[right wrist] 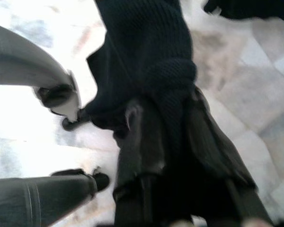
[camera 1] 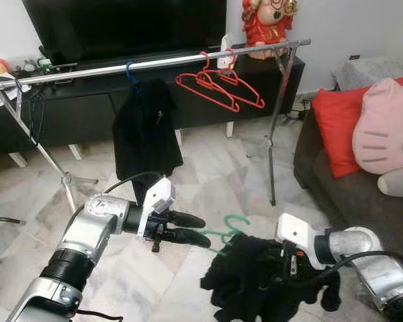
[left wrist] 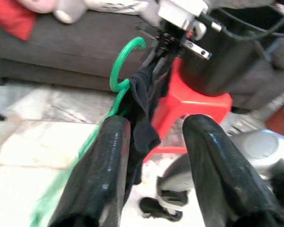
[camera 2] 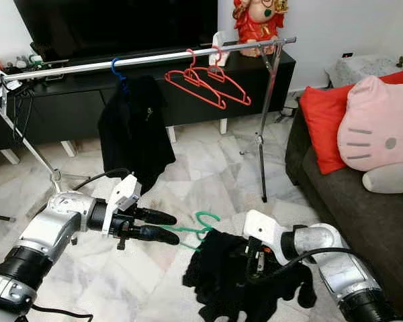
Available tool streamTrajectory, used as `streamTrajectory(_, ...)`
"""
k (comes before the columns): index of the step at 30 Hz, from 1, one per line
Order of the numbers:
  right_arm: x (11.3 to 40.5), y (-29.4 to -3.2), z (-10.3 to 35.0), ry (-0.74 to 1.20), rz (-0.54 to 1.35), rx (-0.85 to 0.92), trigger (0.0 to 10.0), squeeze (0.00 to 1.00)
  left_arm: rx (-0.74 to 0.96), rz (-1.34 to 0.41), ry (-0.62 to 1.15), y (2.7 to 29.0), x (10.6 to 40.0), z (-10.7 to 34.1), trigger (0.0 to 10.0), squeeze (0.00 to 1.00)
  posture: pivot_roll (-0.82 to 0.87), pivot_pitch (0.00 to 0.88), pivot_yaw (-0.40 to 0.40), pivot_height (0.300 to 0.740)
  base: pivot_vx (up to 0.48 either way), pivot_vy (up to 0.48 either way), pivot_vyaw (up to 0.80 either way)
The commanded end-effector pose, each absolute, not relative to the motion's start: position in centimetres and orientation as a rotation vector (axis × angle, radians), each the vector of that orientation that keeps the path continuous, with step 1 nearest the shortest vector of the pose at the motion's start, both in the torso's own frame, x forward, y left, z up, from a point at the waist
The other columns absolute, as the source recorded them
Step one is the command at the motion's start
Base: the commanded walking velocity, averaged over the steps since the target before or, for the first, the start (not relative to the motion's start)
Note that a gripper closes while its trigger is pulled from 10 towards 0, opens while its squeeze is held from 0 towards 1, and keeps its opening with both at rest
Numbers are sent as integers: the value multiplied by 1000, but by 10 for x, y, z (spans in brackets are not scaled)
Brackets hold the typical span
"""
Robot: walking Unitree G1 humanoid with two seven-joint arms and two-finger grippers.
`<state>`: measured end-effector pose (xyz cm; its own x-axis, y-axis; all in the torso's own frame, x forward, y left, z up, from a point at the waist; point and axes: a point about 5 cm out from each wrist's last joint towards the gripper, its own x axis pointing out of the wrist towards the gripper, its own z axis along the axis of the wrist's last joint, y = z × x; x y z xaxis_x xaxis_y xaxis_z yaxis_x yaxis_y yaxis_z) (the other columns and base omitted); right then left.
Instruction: Hang hanger
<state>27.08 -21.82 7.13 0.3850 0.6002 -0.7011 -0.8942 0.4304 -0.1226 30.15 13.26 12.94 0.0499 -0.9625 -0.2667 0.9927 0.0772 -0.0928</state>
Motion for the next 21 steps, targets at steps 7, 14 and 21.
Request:
streamTrajectory(7,283,-232,74,626,829,-558,0,0,88,-1308,232,148,314,138,10000,1000,-133,0,78,740,0,0,0)
streamTrajectory(14,292,-242,77,629,733,-608,0,0,42,-1157,207,157,317,131,10000,1000,-130,0,77,740,0,0,0)
streamTrajectory(21,310,-243,99,554,665,-666,0,0,1,-965,210,164,325,118,10000,0,-131,0,79,740,0,0,0)
